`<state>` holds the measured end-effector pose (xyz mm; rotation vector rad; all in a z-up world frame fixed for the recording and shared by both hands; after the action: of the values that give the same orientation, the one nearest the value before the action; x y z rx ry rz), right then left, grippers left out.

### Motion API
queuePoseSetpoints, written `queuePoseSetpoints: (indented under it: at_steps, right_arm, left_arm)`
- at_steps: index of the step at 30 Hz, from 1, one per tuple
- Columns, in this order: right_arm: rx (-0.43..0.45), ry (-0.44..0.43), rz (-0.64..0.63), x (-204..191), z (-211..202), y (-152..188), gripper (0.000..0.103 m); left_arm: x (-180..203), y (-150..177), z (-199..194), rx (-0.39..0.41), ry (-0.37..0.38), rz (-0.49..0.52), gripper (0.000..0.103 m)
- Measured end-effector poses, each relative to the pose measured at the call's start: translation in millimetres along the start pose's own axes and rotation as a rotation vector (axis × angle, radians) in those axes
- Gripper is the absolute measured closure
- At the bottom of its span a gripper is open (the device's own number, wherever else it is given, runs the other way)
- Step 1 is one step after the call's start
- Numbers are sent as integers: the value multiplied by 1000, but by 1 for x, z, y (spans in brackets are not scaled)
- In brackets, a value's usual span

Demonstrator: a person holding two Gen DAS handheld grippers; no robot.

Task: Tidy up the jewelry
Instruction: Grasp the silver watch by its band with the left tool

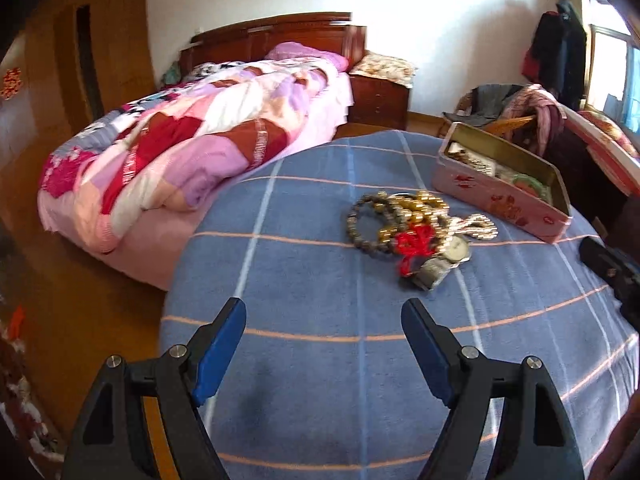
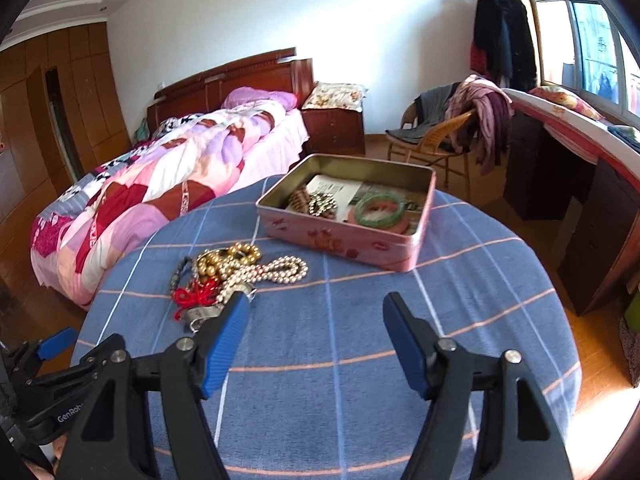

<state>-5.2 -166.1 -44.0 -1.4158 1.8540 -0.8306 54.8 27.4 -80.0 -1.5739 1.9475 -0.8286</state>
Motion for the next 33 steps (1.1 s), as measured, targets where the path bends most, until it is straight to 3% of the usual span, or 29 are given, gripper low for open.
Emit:
queuePoseSetpoints:
  at_steps: [3, 9, 11, 15, 17, 19, 21, 27, 33]
  right_arm:
    - [-9, 2, -10, -1, 4, 1, 36]
    - [-37, 14, 5, 7, 16, 4, 36]
    - [-49, 20, 21, 13, 20, 5, 36]
    - [-59, 32, 48, 25, 24, 4, 36]
    - [-62, 36, 59, 29, 25, 4, 36]
    - [-62, 42, 65, 33, 26, 3, 36]
    - [-62, 47, 70, 36, 26, 3, 36]
    - [-76, 38, 98, 40, 31, 4, 36]
    - [-70, 19, 69, 32, 29, 4, 36]
  left_arm:
    - [16, -4, 5, 9, 75, 47, 49]
    - [46, -10, 25, -25, 207, 70, 52]
    - [54, -12, 36, -41, 215, 75, 52]
    - [65, -20, 58, -105, 290, 32, 52]
    - [68, -23, 66, -118, 288, 22, 52]
    - [69, -23, 71, -137, 285, 23, 73]
    - [70, -21, 71, -150, 293, 31, 80]
    - [67, -9, 55, -154, 309, 90, 87]
    - [52, -6, 24, -115, 363, 89, 88]
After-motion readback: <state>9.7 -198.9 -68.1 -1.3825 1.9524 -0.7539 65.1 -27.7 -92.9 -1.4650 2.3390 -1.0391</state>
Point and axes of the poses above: each gripper's, at about its wrist camera, not at the fingertips, and z roughly the way its jaws point, x to its right, y to its underside, the point moved 6 cm from there along z, roughly the way its jaws point, and after that the axes turned 1 degree about z, right-handed, at the moved point
